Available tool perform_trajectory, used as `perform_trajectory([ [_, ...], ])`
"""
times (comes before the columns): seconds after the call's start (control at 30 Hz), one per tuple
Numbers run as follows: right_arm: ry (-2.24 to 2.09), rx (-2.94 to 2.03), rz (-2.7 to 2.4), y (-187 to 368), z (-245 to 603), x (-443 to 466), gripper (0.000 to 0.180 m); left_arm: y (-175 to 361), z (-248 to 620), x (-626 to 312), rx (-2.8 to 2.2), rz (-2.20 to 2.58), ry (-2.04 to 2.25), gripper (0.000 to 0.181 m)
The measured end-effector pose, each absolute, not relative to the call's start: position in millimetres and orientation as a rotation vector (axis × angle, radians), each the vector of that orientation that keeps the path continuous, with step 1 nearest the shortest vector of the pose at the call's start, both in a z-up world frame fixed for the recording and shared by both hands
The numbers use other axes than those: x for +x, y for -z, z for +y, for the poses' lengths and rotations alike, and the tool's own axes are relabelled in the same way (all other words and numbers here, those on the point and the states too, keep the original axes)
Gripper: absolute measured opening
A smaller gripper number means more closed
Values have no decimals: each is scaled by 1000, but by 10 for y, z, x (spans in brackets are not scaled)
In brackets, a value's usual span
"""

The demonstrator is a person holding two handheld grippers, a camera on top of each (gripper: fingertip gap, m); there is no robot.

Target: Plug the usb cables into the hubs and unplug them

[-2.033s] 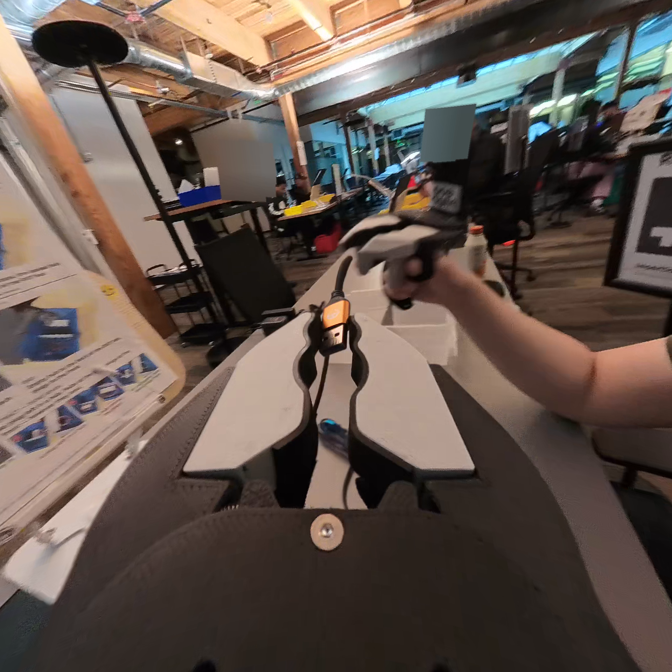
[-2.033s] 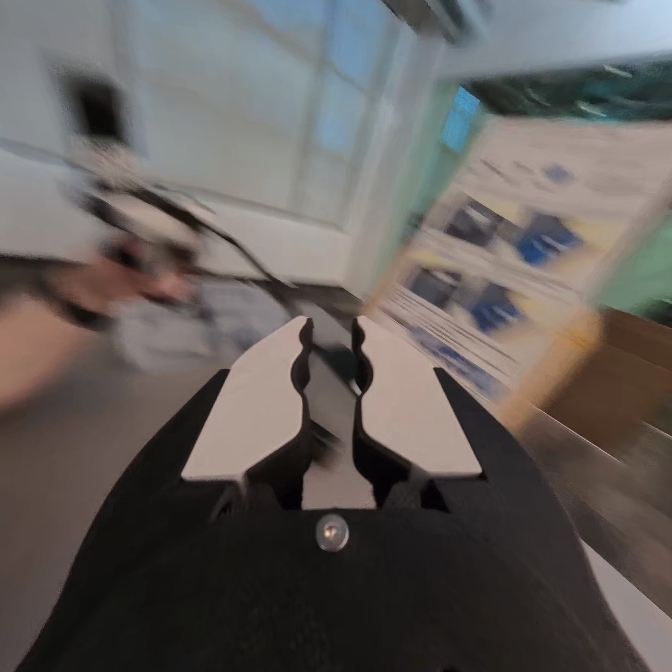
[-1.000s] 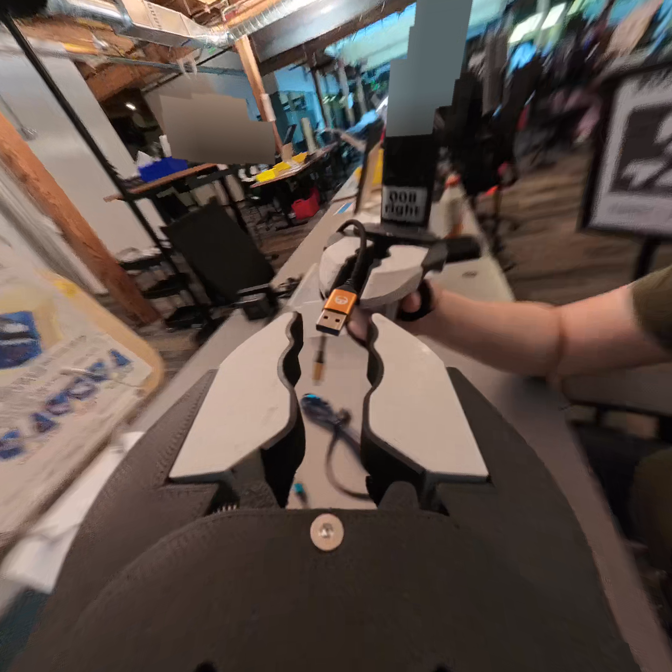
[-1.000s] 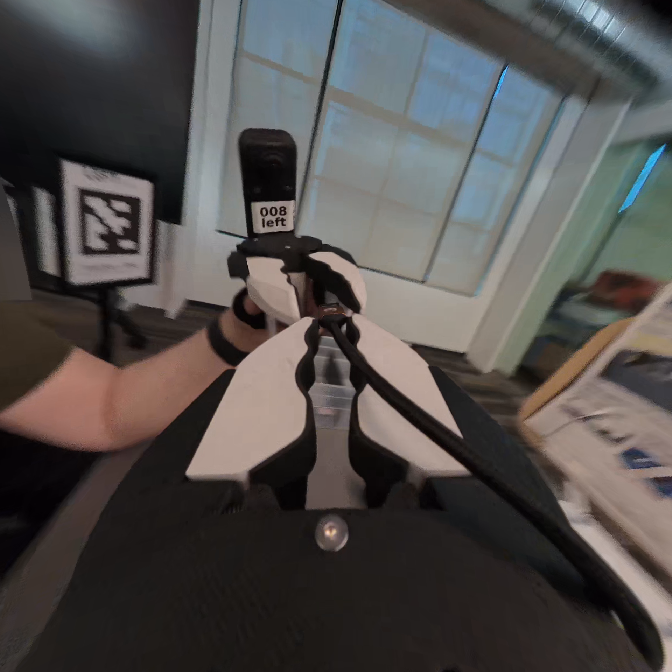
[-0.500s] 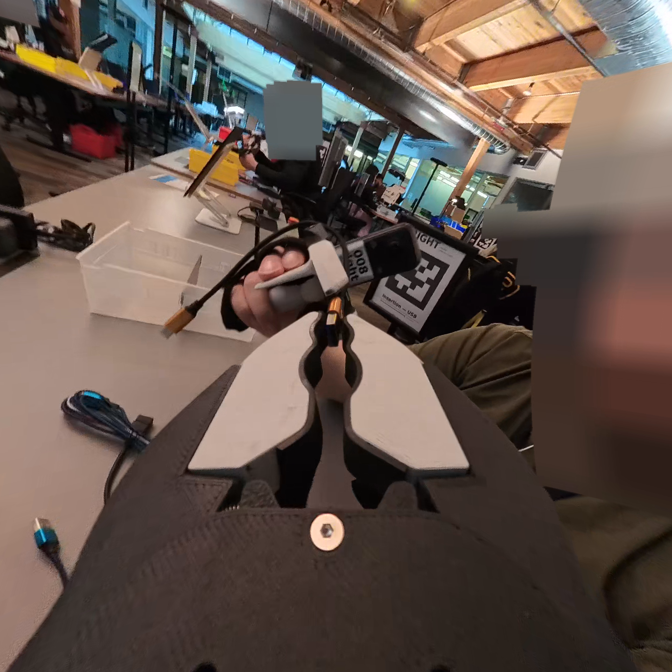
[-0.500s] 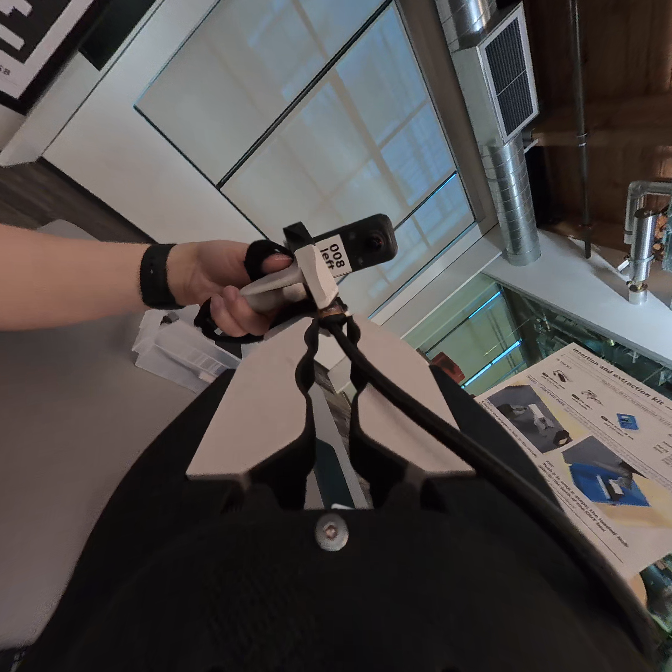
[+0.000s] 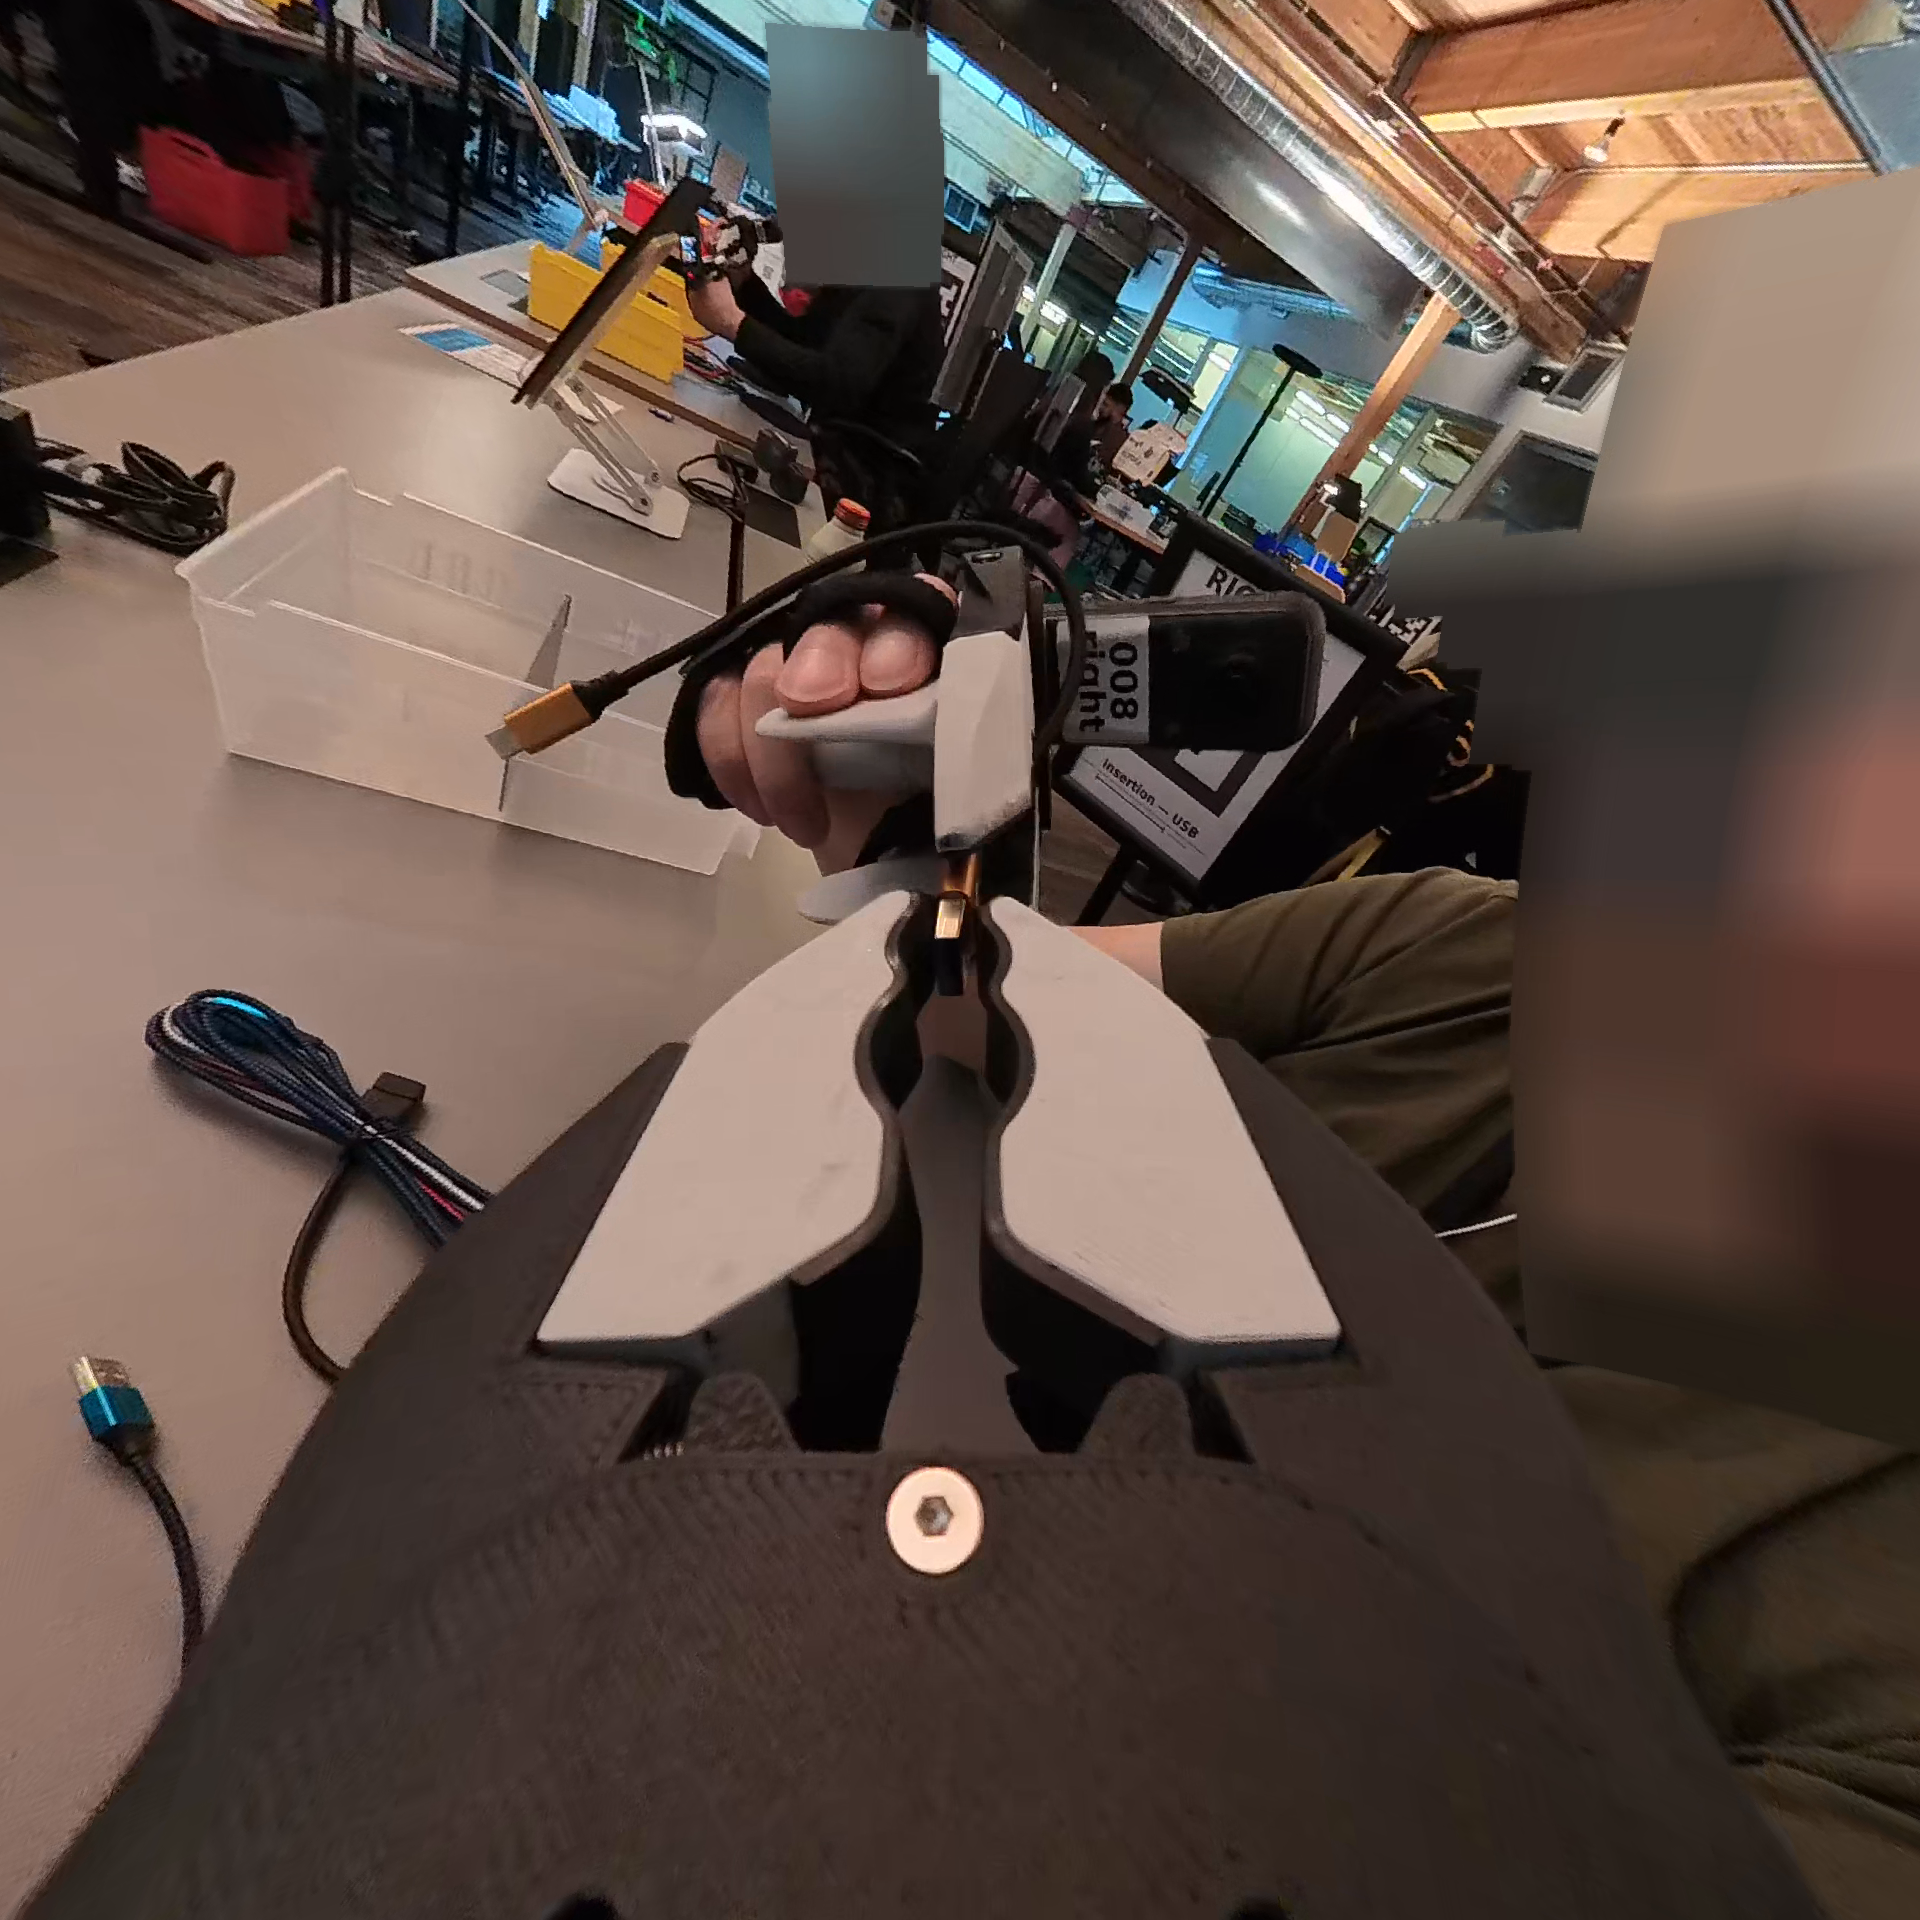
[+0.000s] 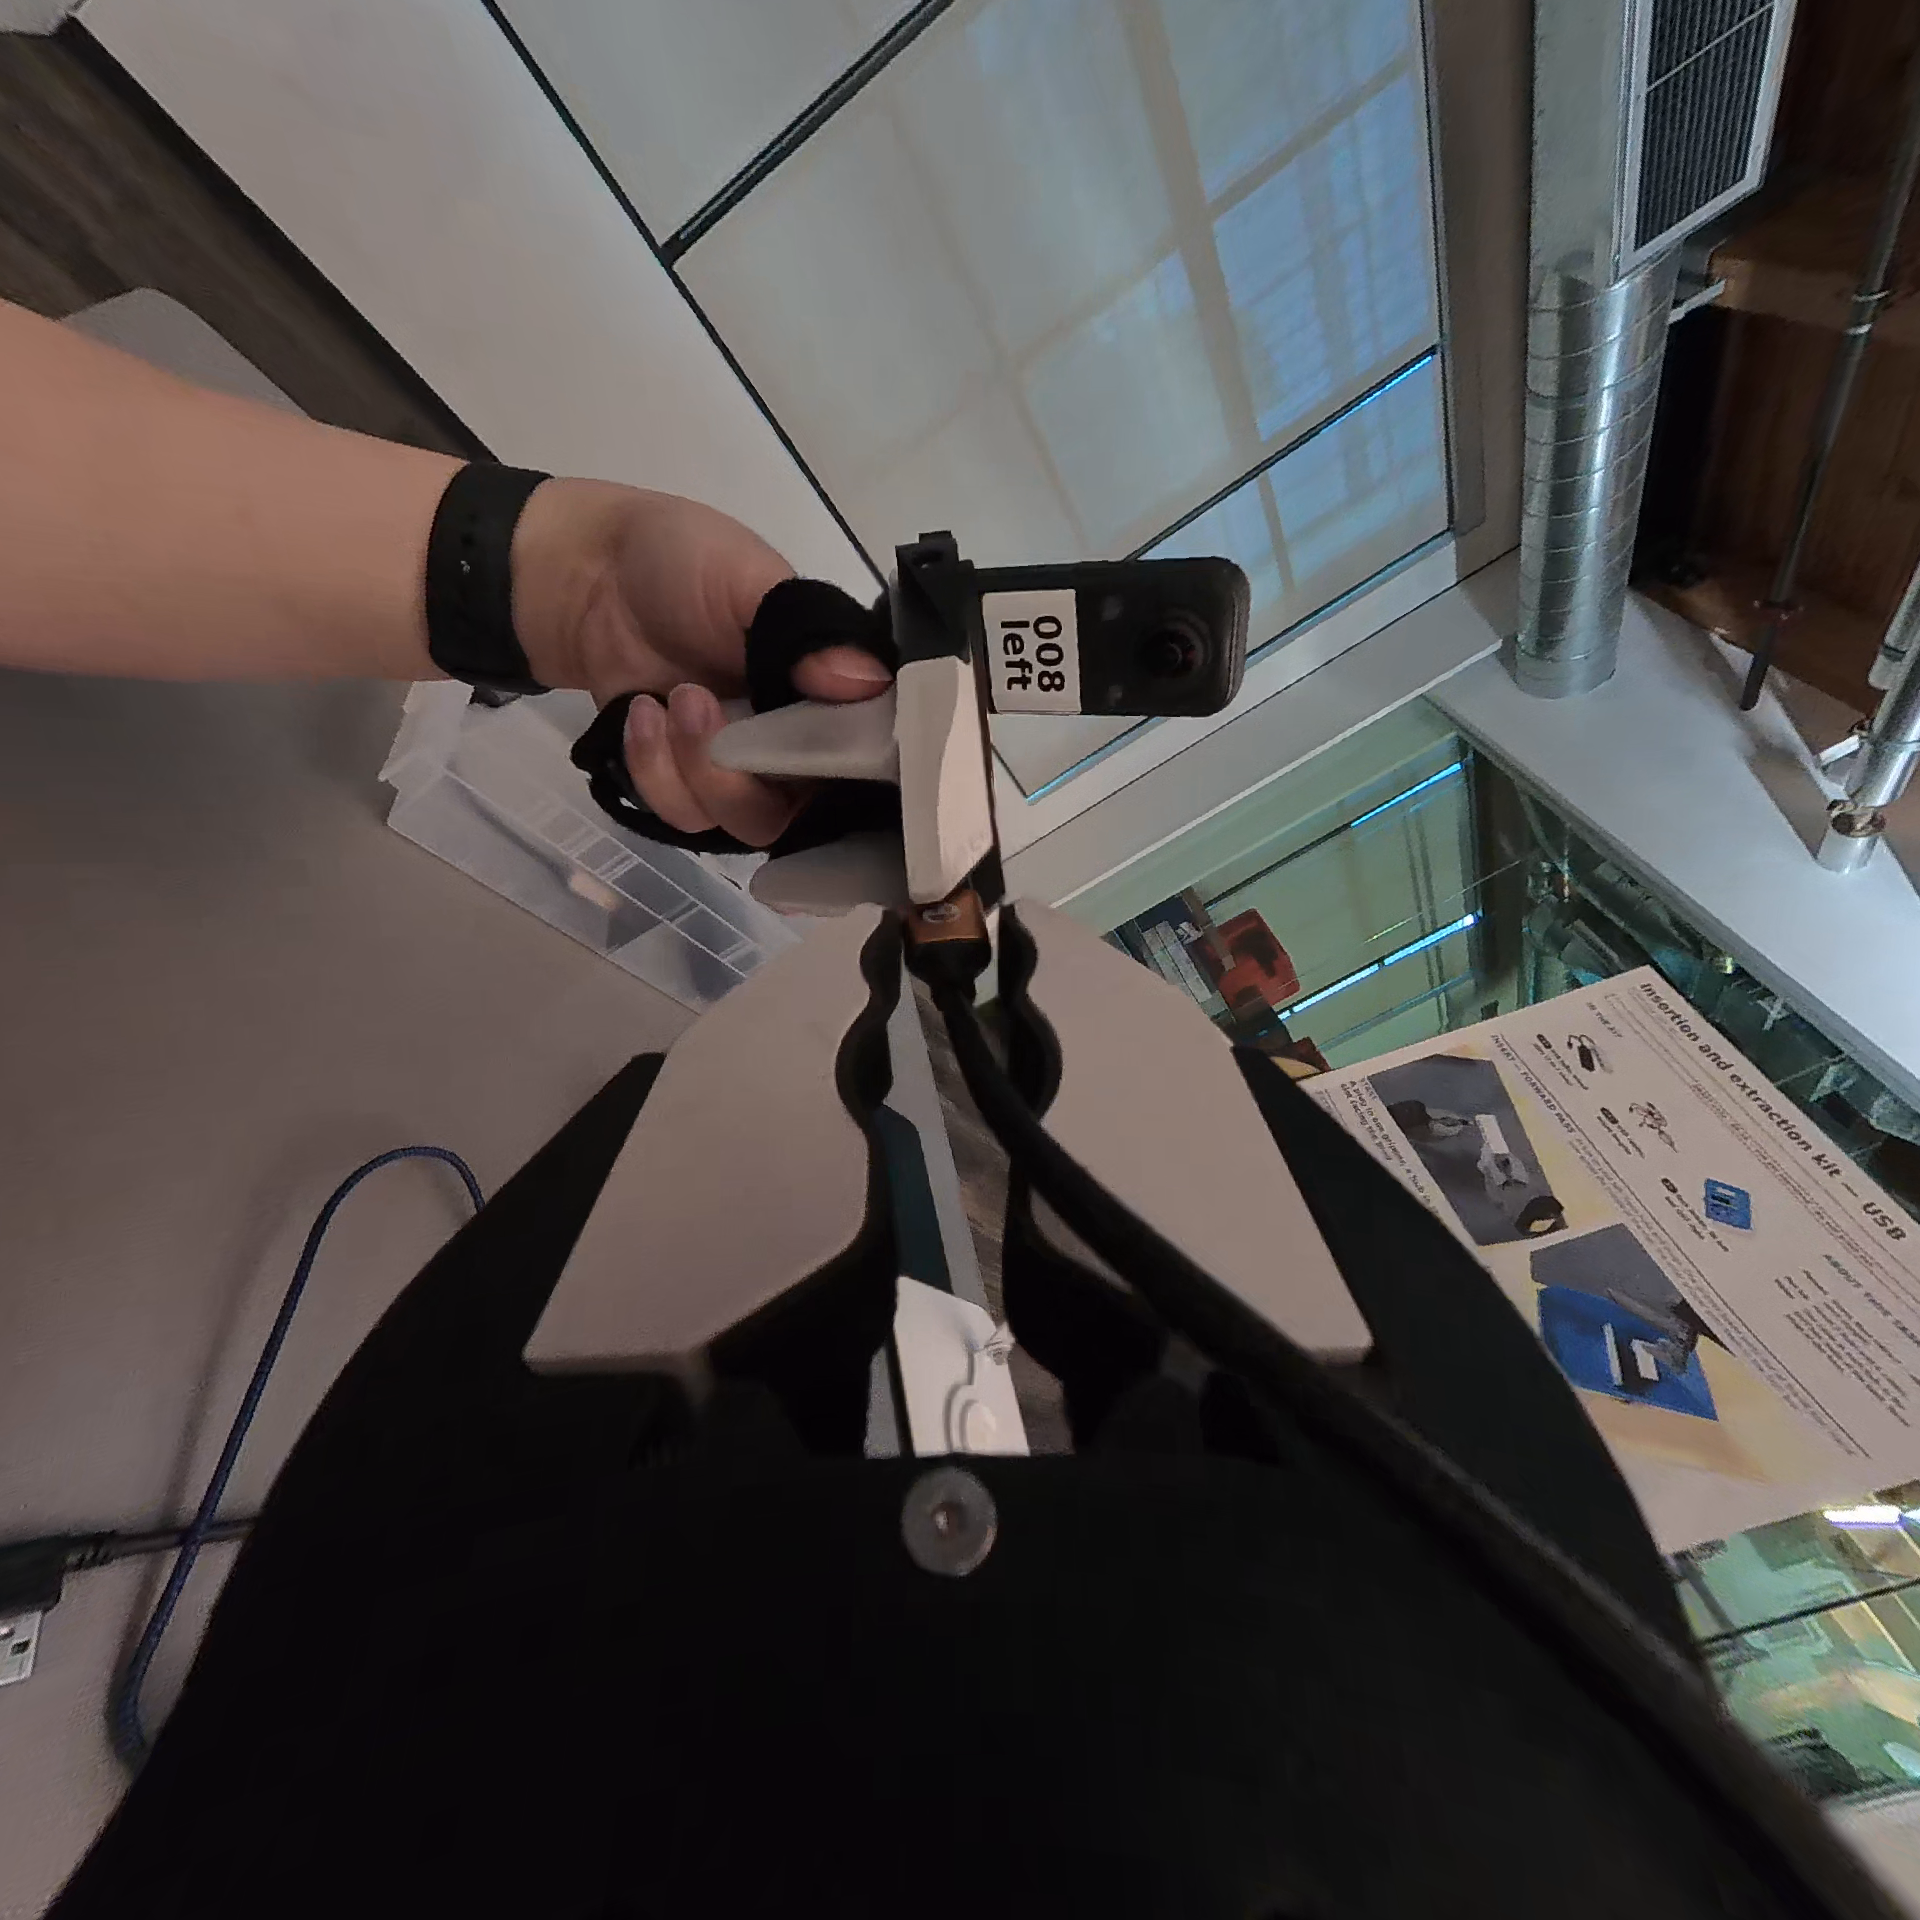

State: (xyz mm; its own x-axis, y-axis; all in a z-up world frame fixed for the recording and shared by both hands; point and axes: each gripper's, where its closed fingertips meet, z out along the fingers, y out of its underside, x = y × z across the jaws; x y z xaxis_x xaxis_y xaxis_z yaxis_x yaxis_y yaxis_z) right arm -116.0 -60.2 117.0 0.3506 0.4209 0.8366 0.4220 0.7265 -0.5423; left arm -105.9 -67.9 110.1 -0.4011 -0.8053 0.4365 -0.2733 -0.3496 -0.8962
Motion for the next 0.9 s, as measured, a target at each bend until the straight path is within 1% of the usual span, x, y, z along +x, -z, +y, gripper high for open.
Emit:
perform_trajectory([
  [0.8, 26, -835, -1280, -1080, -577, -1199, 16, -1056, -639, -1091, -1447, 1486, 1807, 6],
  [0.87, 63, -848, -1265, -1095, -531, -1160, 16, -1123, -477, -1101, -1404, 1399, 1749, 11],
  [0.9, 86, -864, -1253, -1109, -495, -1111, 15, -1154, -338, -1117, -1390, 1328, 1701, 22],
])
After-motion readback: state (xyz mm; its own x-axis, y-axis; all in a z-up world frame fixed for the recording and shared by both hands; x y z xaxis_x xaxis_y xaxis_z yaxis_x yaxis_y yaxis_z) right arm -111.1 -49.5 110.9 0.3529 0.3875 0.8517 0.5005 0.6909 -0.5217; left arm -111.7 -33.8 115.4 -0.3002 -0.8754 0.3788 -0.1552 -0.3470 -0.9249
